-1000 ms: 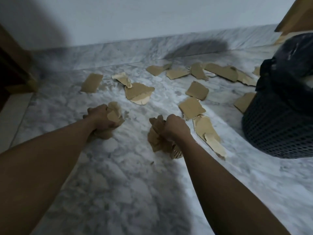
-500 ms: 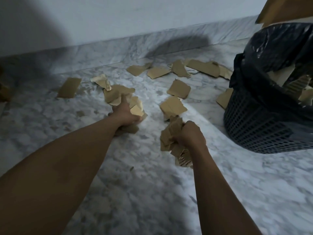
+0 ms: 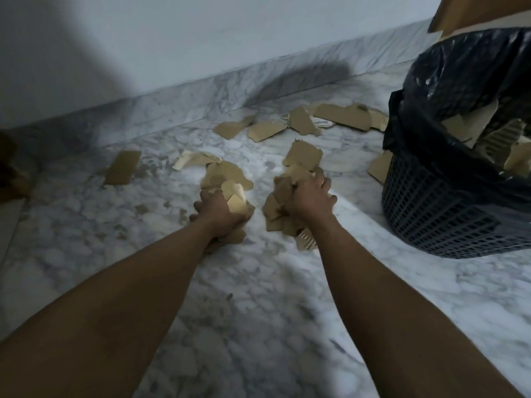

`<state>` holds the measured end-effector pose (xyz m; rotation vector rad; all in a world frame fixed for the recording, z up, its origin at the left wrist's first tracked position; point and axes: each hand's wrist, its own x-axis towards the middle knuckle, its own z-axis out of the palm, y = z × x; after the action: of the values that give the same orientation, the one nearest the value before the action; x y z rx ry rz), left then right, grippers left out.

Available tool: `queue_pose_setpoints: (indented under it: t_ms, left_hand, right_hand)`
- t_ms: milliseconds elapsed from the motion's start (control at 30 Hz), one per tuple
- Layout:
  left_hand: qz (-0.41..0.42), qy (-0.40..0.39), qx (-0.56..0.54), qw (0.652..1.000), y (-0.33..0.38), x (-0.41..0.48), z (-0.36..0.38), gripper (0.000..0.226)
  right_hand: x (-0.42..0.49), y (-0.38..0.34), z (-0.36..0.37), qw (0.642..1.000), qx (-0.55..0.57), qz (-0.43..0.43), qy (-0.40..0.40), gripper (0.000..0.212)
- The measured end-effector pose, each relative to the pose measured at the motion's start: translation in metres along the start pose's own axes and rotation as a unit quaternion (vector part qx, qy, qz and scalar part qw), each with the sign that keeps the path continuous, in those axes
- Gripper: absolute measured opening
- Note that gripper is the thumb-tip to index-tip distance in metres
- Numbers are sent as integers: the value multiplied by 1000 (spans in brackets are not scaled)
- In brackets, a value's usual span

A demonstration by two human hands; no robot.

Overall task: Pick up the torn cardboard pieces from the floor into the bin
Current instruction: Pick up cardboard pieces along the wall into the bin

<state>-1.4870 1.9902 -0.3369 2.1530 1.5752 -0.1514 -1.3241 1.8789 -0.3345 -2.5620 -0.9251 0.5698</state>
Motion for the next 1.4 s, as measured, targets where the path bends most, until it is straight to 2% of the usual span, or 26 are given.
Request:
queue_pose_setpoints:
  t_ms: [100,233,367,500,667,800,867,933,1000,1067,1133,1200,1233,1300,1400]
  left_hand:
    - [26,-14,-8,1000,3,-10,1,99]
    - [16,-48,13,999,-11,-17,2,114]
    - [66,-64,57,994,-31,-49,8,106]
    - [67,-91,53,992,-64,-84,14,116]
    - [49,-124,72,988,-93,-141,13,107]
    - [36,-162,47,985,-108,-150,4,125]
    - [38,-136,21,990,-109,-154,-3,114]
    - [40,-109,-19,993,-110,-159,-5,92]
    - [3,-107,-91,990,-110,-160,1,93]
    - [-23,-107,-122,986,-109,-163,6,101]
    - [-4,-106,-82,991,-107,-169,6,74]
    - [14,-84,-81,993,-98,-175,-4,48]
    - [16,-67,-110,992,-89,-176,-11,49]
    - [-9,-31,-220,975,-60,-179,-34,67]
    - [-6,7,-373,928,3,-182,-79,86]
  right_hand:
    - [3,-7,-6,998,-19,12,-67,59]
    - [-24,-21,2,997,2,-13,-70,52]
    - [-58,-20,16,995,6,-38,-87,43]
    - [-102,-14,24,988,-12,-85,-132,41]
    - [-169,-3,28,979,46,-115,-161,61]
    - [-199,0,31,983,46,-92,-151,74]
    - [-204,3,28,983,47,-101,-145,80]
    - [-208,7,25,983,40,-103,-145,91]
    - [-211,10,26,985,23,-93,-146,98]
    - [-214,9,27,987,30,-83,-137,84]
    - [-214,6,22,988,33,-87,-127,59]
    - [-207,0,10,989,24,-89,-117,50]
    - [-201,-4,0,990,22,-90,-107,50]
    - [-186,-15,-31,992,22,-102,-71,57]
    - [-165,-33,-110,992,54,-117,15,58]
